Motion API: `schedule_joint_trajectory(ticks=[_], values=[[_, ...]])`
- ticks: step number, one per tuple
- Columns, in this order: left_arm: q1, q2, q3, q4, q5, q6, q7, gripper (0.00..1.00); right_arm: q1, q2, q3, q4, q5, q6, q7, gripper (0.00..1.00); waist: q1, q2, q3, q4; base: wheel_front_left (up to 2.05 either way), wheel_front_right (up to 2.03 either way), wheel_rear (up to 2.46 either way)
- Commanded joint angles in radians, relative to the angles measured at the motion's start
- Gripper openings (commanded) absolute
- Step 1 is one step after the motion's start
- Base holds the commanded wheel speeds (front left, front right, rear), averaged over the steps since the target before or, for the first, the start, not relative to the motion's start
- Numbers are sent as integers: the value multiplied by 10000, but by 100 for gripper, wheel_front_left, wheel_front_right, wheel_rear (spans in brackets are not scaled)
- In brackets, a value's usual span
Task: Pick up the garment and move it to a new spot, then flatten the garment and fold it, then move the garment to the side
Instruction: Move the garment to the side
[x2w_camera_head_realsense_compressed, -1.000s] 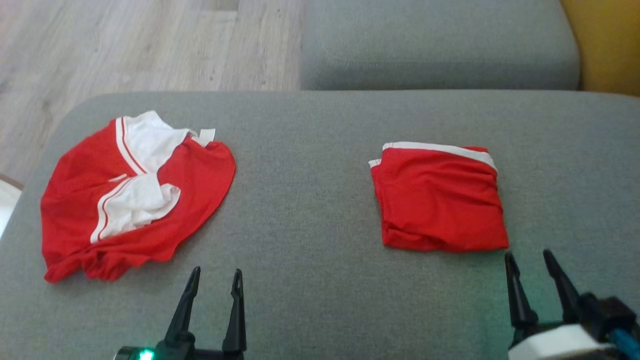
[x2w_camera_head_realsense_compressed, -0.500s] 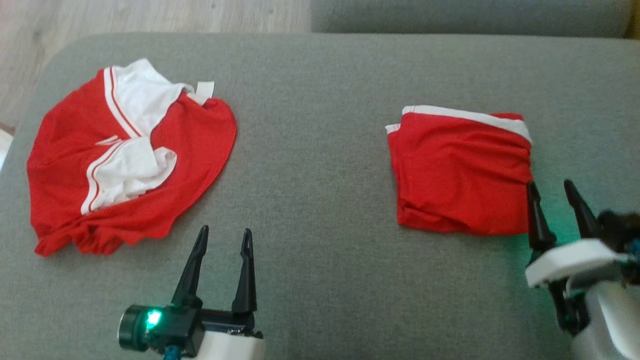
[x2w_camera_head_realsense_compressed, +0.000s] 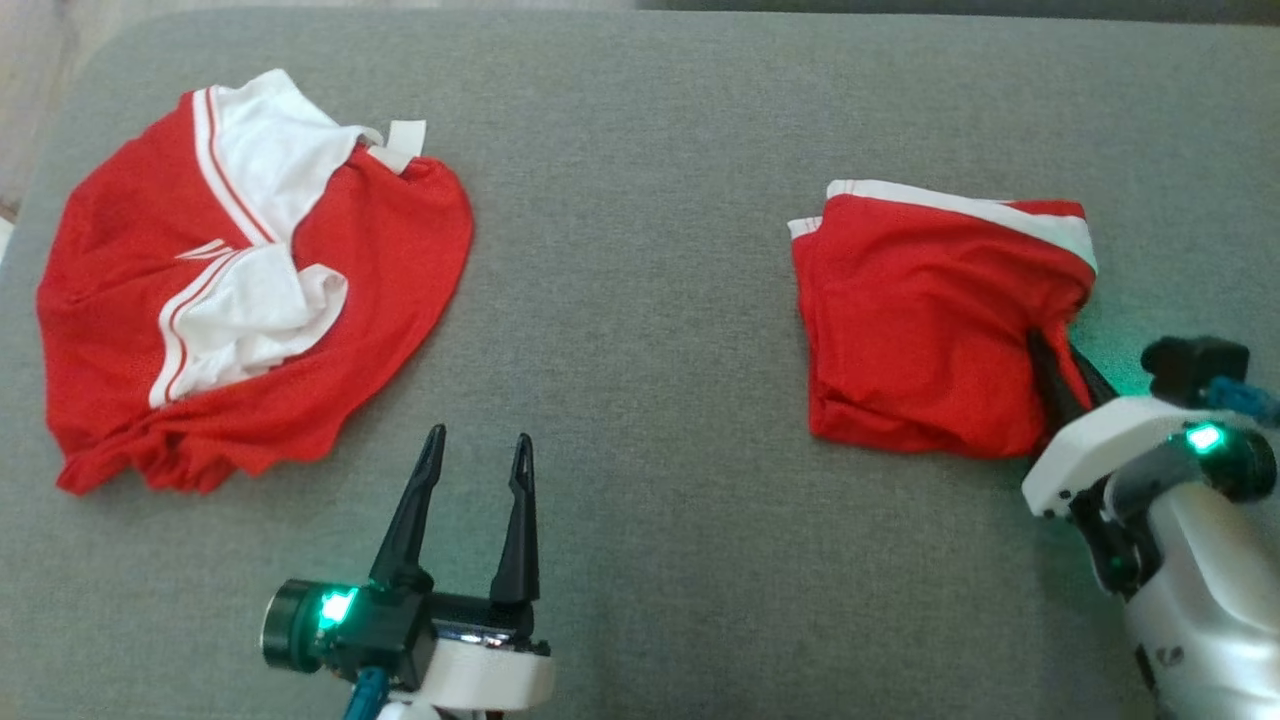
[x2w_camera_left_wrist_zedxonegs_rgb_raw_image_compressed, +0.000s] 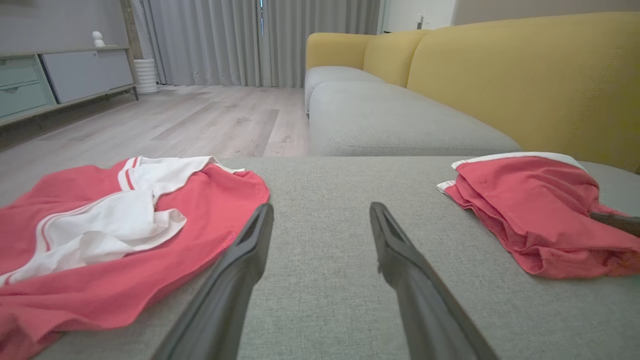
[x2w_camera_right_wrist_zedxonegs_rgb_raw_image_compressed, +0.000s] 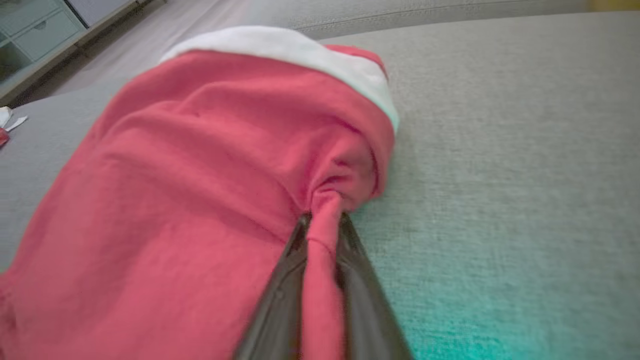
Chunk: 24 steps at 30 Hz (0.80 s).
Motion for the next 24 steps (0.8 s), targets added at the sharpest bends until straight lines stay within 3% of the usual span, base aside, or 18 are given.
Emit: schedule_joint_trajectory(ticks=[1, 10, 17, 24], values=[[-409, -14, 220, -273, 30, 45, -53, 100, -235, -369, 265, -236, 139, -7, -52, 0, 0, 0, 90, -147, 0, 0, 0], [-969, -14, 150, -399, 262, -34, -53, 100, -1082, -2206, 489, -720, -36, -7, -205, 0, 0, 0, 1027, -1314, 0, 0, 0], [-1553, -11, 208, -405, 581, -272, -53, 100, -1799, -3235, 400, -1010, -22, -7, -154, 0, 0, 0, 1832, -2016, 0, 0, 0], [-2101, 12, 289, -464, 808, -550, -53, 100, -2454, -4027, 34, -893, -457, -7, -441, 0, 0, 0, 2471, -2285, 0, 0, 0]])
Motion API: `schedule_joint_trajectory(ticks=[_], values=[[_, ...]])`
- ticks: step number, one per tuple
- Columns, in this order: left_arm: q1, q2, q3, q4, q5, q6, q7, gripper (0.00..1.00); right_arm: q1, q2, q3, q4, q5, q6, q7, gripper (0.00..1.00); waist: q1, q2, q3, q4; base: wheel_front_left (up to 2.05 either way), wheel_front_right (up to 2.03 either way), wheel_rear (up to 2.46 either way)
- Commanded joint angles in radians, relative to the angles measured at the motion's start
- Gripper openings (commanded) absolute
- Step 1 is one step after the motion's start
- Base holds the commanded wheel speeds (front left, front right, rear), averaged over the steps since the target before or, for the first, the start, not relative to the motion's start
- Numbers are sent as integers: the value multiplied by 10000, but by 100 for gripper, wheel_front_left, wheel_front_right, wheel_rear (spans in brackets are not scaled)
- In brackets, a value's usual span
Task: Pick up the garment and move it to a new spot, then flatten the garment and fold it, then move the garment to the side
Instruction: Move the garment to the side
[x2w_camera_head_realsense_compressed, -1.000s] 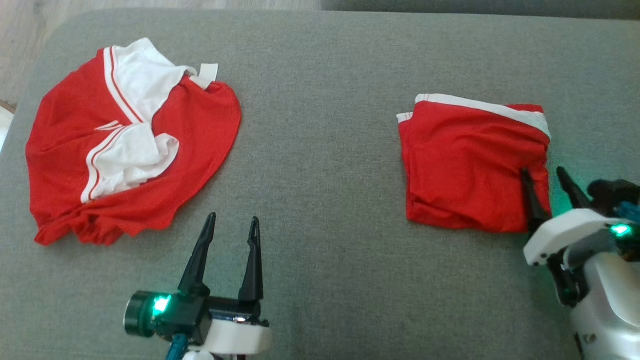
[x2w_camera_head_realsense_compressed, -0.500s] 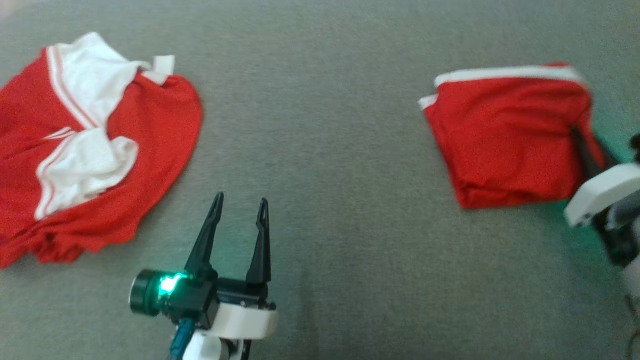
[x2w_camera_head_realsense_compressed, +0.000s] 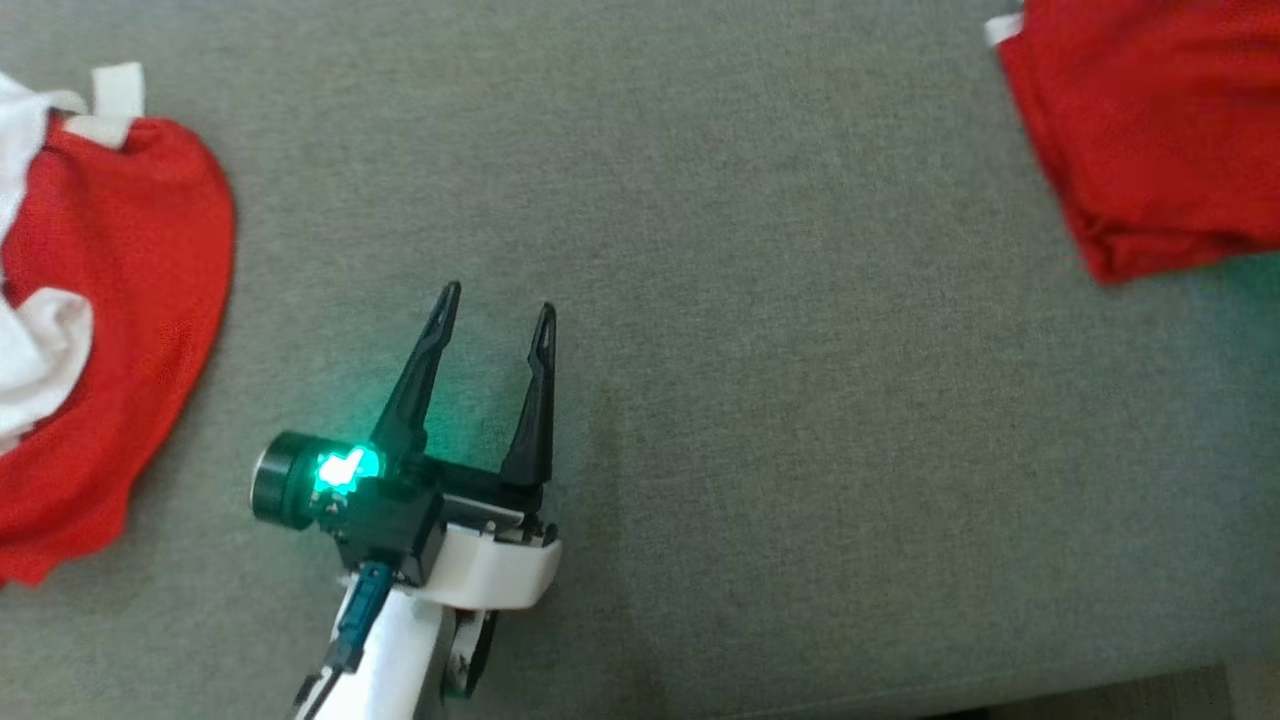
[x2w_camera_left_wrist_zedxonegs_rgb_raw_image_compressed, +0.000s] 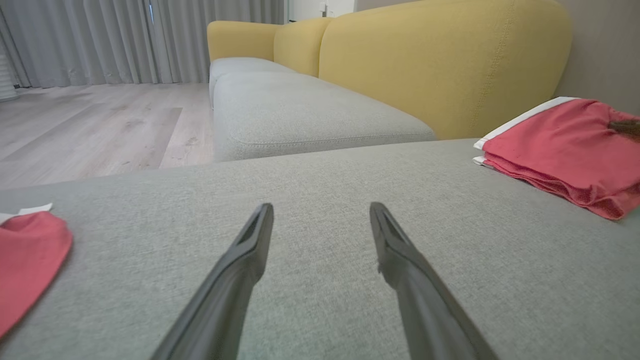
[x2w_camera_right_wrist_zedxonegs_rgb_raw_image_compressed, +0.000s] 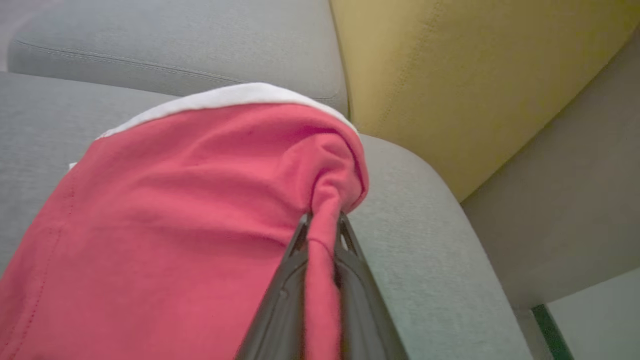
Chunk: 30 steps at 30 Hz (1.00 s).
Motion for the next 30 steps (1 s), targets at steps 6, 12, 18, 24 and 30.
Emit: schedule_joint_trajectory(ticks=[6, 12, 18, 24, 30], values=[[-318, 31, 324, -494, 172, -134, -51, 100, -363, -665, -739, -148, -666, -7, -249, 0, -2, 0, 521, -169, 0, 0, 0], [-365, 29, 308, -535, 213, -210, -51, 100, -314, -612, -1558, -311, -1247, -7, -84, 0, -2, 0, 604, -93, 0, 0, 0], [-385, 22, 262, -521, 170, -214, -51, 100, -64, -636, -2272, -514, -1841, -7, 81, 0, -2, 0, 558, 27, 0, 0, 0], [-318, 17, 212, -448, 175, -181, -51, 100, 175, -508, -2631, -809, -2325, -7, 255, 0, -2, 0, 484, 107, 0, 0, 0], [-264, 14, 205, -368, 139, -167, -51, 100, 328, -354, -2975, -968, -2966, -7, 359, 100, -2, 0, 305, 159, 0, 0, 0]])
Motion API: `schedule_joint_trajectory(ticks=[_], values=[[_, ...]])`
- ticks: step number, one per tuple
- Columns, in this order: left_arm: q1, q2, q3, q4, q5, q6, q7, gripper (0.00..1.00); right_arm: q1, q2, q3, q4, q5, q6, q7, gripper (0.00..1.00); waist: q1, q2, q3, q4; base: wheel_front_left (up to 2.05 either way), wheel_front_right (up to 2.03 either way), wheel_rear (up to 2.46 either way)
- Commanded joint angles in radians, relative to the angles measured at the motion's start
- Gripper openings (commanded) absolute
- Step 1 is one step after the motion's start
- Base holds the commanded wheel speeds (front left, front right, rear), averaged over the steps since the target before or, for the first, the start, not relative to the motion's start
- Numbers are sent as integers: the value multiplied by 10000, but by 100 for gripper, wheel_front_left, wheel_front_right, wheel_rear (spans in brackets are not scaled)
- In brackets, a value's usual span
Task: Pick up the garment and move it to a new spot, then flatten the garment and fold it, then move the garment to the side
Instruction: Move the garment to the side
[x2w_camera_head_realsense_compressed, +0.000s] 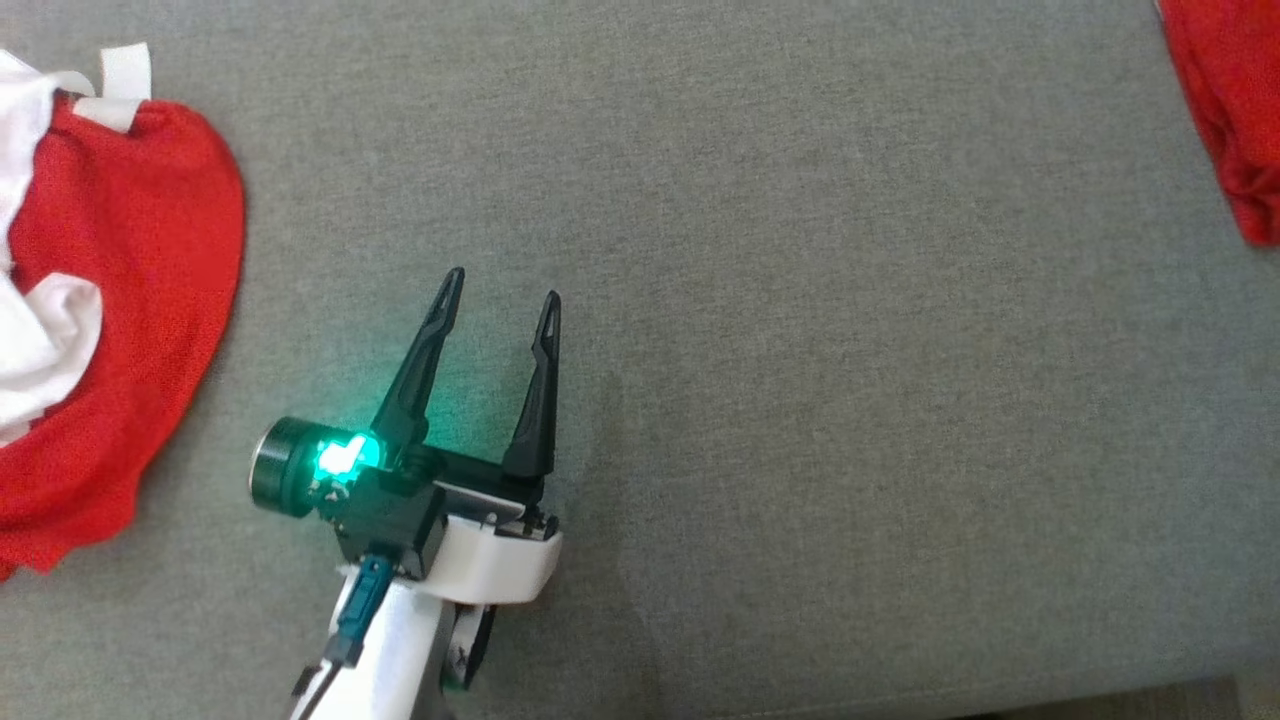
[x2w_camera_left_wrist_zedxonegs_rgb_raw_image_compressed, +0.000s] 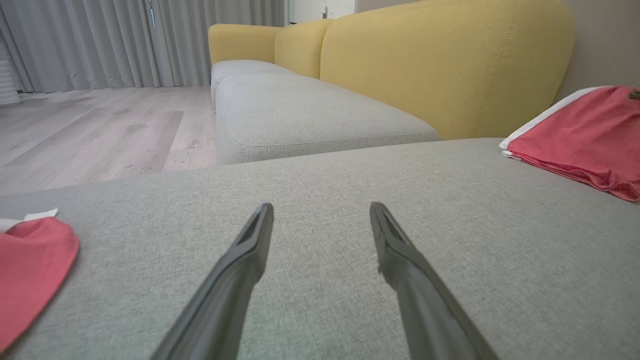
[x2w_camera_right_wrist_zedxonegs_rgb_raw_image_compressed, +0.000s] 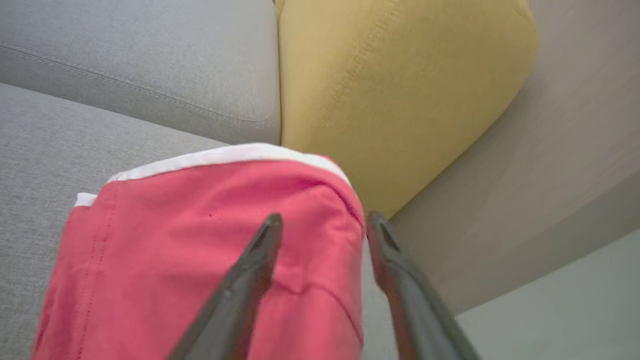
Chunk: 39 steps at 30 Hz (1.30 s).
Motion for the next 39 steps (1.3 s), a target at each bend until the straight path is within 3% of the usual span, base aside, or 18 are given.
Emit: schedule_joint_trajectory(ticks=[1, 5, 10, 11, 22, 29, 34, 39], values=[[1, 16, 230, -241, -26, 17, -51, 100, 382, -228, -243, -359, -447, -7, -103, 100, 0, 0, -146, 17, 0, 0, 0], [79, 14, 225, -199, -84, 32, -51, 100, 468, 98, -634, -499, -1201, -7, -282, 100, 0, 0, -483, 38, 0, 0, 0], [361, 9, 138, -88, -269, 108, -51, 100, 985, 1307, -796, -917, -1421, -7, -556, 100, 0, 0, -1438, 147, 0, 0, 0], [361, 9, 138, -88, -269, 108, -51, 100, 985, 1307, -796, -917, -1421, -7, -556, 100, 0, 0, -1438, 147, 0, 0, 0], [1569, 6, 253, 212, -1605, 600, -51, 100, 3277, 3184, 1304, -1617, 304, -7, -1033, 100, 0, 0, -3688, 743, 0, 0, 0], [2733, 6, 814, 413, -2012, 986, -51, 100, 4846, 4307, 2759, -1020, 1741, -7, -1971, 100, 0, 0, -5007, 1182, 0, 0, 0], [3048, 5, 1109, 384, -1971, 957, -51, 100, 5261, 4728, 2922, -933, 1704, -7, -2293, 100, 0, 0, -5376, 1375, 0, 0, 0], [3251, 5, 1363, 32, -1952, 933, -51, 100, 6070, 5143, 2393, -2397, 1290, -7, -2307, 100, 0, 0, -5723, 1540, 0, 0, 0]])
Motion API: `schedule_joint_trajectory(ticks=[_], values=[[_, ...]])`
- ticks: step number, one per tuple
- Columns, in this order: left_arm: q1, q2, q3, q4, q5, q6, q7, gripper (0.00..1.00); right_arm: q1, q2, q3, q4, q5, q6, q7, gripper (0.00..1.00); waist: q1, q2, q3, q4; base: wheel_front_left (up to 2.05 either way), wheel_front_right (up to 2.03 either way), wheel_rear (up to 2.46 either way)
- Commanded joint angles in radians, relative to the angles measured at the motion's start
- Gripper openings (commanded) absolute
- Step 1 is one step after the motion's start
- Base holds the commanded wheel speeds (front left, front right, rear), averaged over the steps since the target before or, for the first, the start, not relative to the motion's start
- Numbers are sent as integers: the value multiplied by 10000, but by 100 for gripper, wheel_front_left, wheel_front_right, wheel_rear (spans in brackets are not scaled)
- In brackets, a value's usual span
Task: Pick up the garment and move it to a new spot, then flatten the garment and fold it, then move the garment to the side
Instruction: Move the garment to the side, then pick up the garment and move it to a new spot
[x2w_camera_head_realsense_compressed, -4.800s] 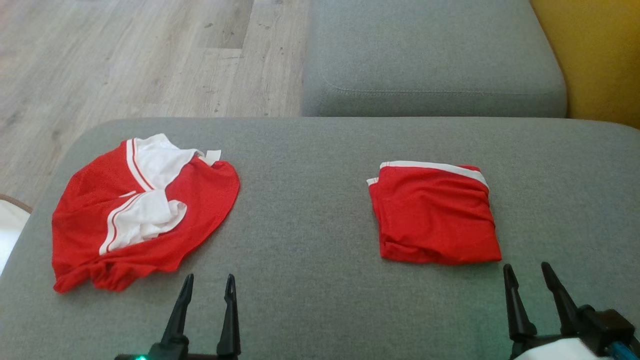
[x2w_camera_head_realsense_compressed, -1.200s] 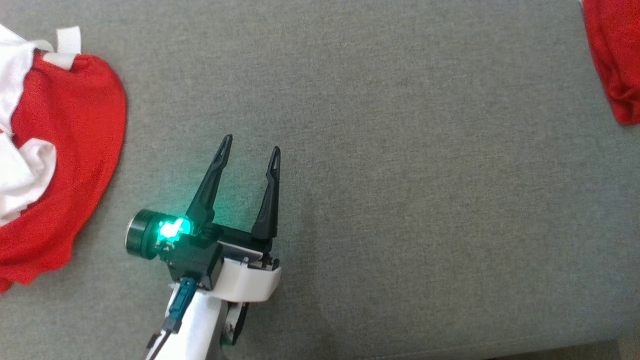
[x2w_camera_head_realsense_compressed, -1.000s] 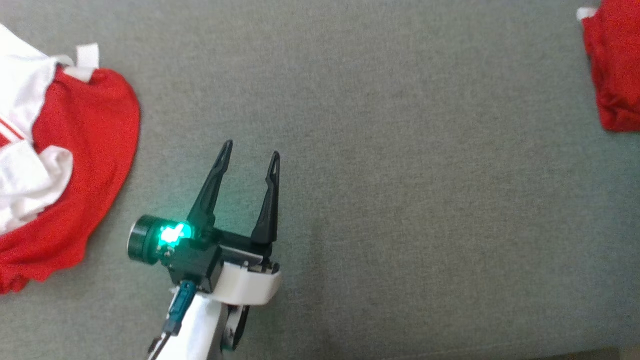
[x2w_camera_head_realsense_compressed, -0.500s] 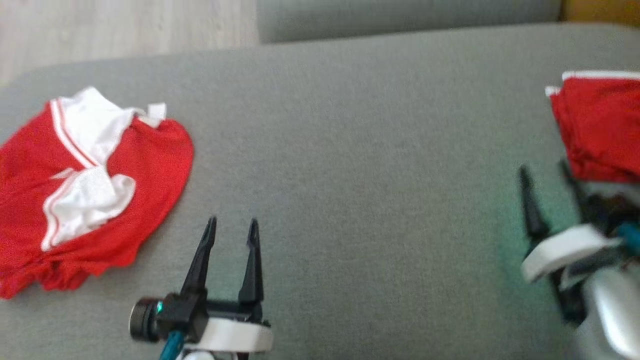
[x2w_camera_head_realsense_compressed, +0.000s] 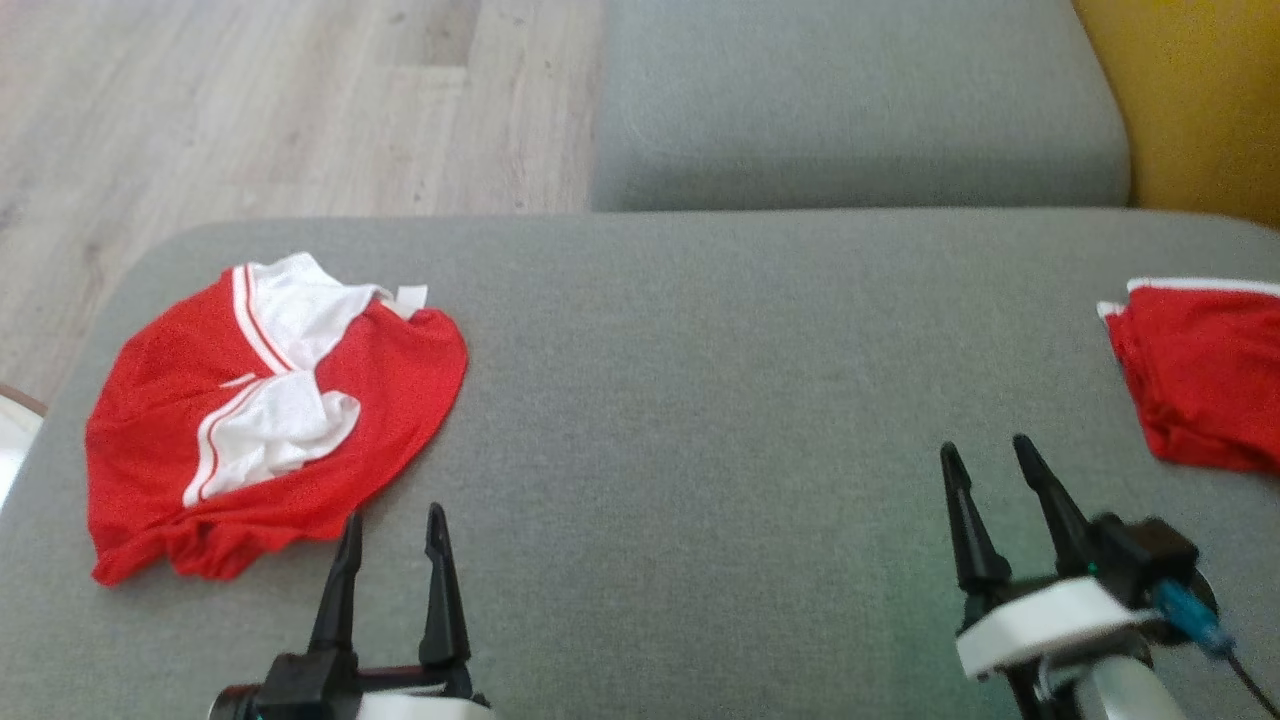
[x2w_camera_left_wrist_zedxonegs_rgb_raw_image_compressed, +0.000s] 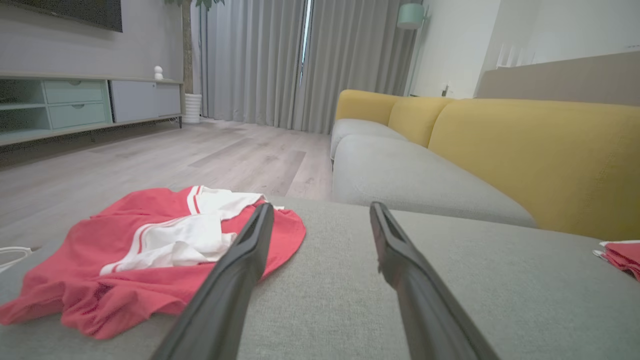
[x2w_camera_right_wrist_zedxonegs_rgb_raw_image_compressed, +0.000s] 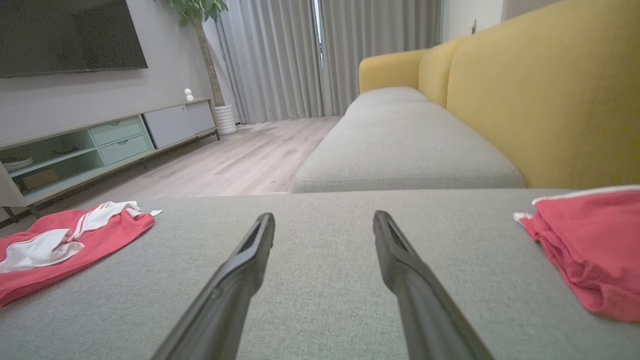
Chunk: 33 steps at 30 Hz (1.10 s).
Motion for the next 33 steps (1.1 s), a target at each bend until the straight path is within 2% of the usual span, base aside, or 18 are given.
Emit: schedule_joint_trajectory(ticks=[1, 5, 12, 33], values=[[-73, -16, 407, -568, 104, -48, -53, 100, 314, 68, -13, -748, -245, -7, -134, 100, 1, -1, -219, 148, 0, 0, 0], [211, -16, 486, -763, 238, -200, -53, 100, 1154, 250, -311, -1424, -432, -7, -135, 100, 1, -1, -448, 263, 0, 0, 0], [606, -16, 611, -568, 703, -236, -53, 100, 1814, 355, -493, -1611, -662, -7, -136, 100, 1, -1, -615, 330, 0, 0, 0], [622, -16, 669, -268, 939, -398, -53, 100, 1969, 500, -675, -1685, -761, -7, -137, 100, 1, -1, -617, 379, 0, 0, 0]])
